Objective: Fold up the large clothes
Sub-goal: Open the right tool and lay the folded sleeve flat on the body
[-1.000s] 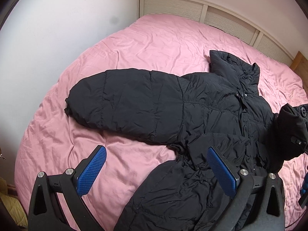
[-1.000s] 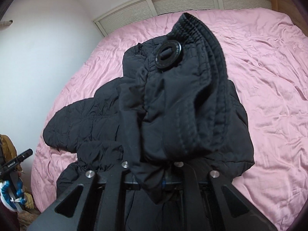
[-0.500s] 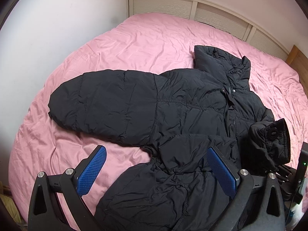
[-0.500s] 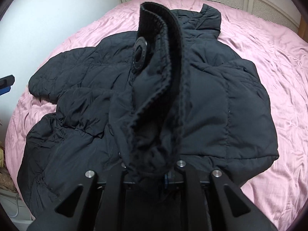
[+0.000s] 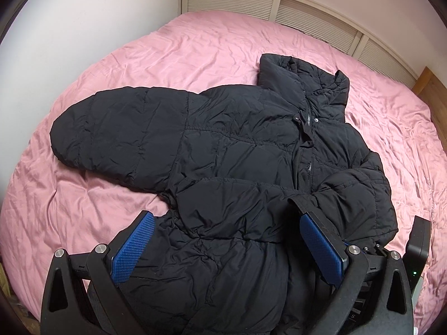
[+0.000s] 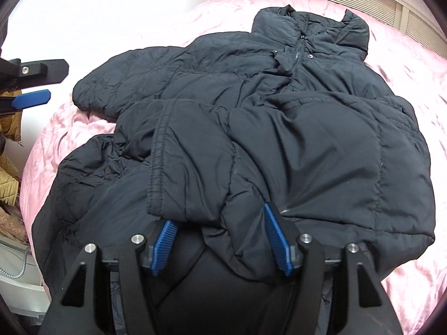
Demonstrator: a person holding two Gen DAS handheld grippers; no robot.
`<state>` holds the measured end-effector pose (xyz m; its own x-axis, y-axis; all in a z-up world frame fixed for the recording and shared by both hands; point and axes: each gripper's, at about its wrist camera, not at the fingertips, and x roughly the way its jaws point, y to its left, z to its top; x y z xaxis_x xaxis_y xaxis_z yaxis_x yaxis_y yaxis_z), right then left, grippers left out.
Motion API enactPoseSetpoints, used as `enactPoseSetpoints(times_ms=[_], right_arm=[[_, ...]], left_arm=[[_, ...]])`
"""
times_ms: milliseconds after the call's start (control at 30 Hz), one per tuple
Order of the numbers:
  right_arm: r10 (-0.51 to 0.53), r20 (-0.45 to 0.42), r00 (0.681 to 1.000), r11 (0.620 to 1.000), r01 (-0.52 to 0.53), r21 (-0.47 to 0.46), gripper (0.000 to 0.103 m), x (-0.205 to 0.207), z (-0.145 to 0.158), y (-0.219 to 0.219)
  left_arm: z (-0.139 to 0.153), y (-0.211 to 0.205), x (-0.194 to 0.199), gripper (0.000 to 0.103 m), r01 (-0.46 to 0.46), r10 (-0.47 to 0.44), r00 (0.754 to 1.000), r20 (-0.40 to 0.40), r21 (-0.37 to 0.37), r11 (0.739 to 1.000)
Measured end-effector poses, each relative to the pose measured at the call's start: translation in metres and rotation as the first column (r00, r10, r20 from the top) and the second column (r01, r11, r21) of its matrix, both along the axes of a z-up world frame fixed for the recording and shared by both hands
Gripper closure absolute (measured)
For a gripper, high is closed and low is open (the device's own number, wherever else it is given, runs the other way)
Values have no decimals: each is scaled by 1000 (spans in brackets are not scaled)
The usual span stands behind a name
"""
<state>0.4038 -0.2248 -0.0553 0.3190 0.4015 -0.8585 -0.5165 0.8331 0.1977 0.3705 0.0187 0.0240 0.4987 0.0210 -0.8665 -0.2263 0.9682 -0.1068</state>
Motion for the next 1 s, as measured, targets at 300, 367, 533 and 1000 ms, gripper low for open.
enactPoseSetpoints(times_ms=[300,367,533,1000], right_arm=[[4,57,998,998,-8,69,42,-8,49,-40],[-37,84,996,998,32,55,42,0,56,-57],[-156,105,982,988,153,36,42,29,56,-104],[-204,19,979,978,205,-49,40,62,-15,-132]], left_arm=[[-9,-54,14,1,73,-73,997,-6,-3,997],[-14,-66,18,1,92,-92,996,-3,-32,995],[-25,-98,31,1,134,-134,991,10,-75,988],[-127,-132,59,1,158,-162,981,-107,-42,987]])
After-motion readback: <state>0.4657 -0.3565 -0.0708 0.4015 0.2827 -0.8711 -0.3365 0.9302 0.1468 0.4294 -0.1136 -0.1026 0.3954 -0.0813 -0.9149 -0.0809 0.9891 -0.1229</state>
